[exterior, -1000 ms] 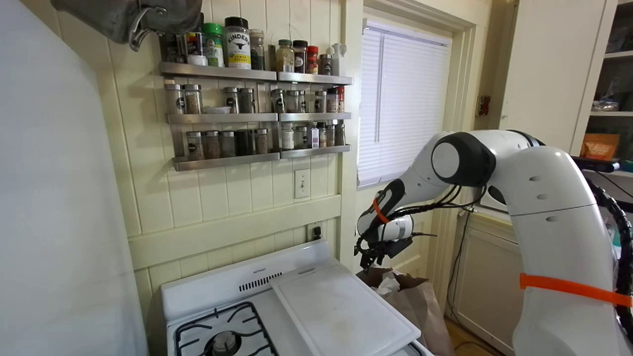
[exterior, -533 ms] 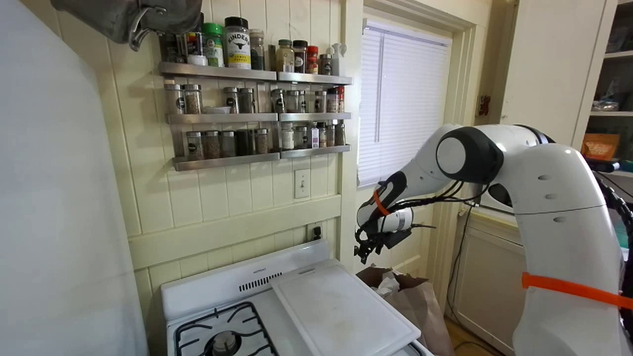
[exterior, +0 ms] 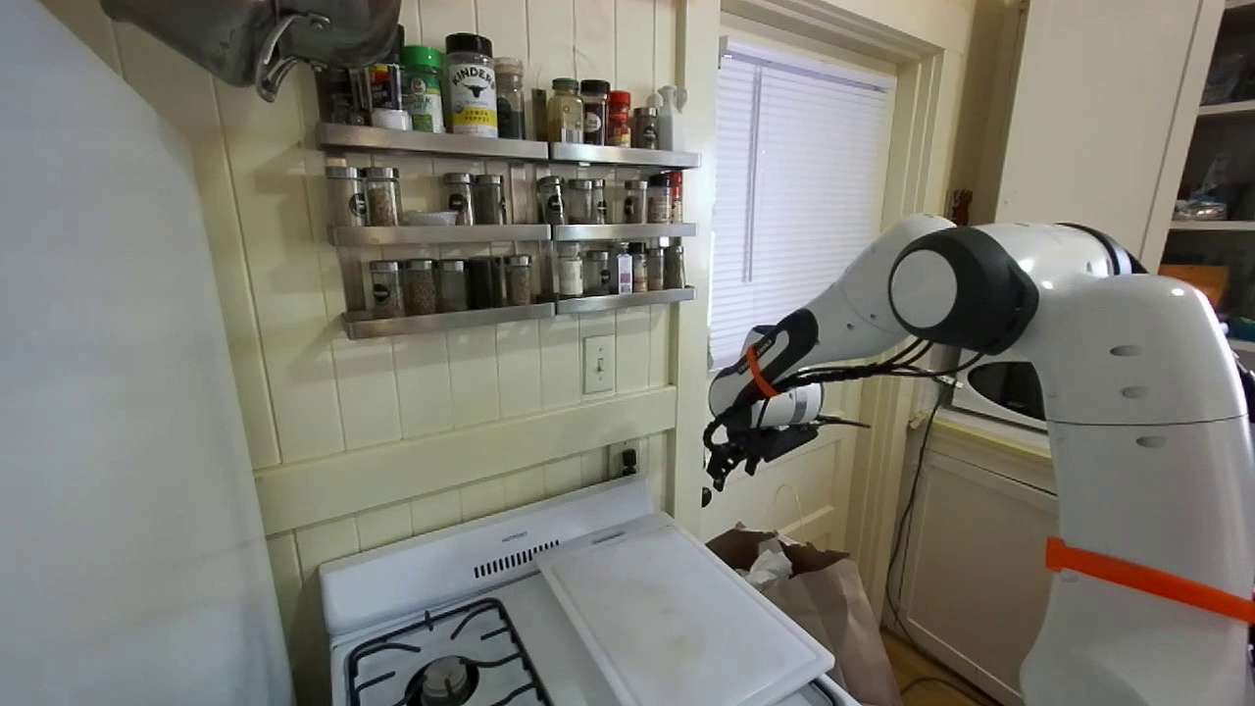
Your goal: Put the bottle in the bag
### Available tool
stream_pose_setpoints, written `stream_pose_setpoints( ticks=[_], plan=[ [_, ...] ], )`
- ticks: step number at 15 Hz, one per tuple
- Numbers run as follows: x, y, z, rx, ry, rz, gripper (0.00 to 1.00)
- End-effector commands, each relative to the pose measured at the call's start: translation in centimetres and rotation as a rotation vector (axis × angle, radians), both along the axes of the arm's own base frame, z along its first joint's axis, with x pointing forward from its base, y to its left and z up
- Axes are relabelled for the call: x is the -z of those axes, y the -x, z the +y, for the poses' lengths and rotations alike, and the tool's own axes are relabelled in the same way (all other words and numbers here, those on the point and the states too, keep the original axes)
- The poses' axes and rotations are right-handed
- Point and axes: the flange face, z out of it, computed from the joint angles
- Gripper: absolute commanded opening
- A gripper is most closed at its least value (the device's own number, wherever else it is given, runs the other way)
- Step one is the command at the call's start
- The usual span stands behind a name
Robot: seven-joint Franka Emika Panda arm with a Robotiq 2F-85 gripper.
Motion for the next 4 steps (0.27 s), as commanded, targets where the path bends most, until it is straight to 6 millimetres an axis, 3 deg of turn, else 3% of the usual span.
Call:
stream_pose_setpoints(
  ticks=[1, 4],
  plan=[
    [-0.67, 0.03, 0.19, 0.011, 0.0, -0.003, 1.0],
    [-1.64, 0.22, 0.49, 0.022, -0.002, -0.011, 1.0]
  ],
)
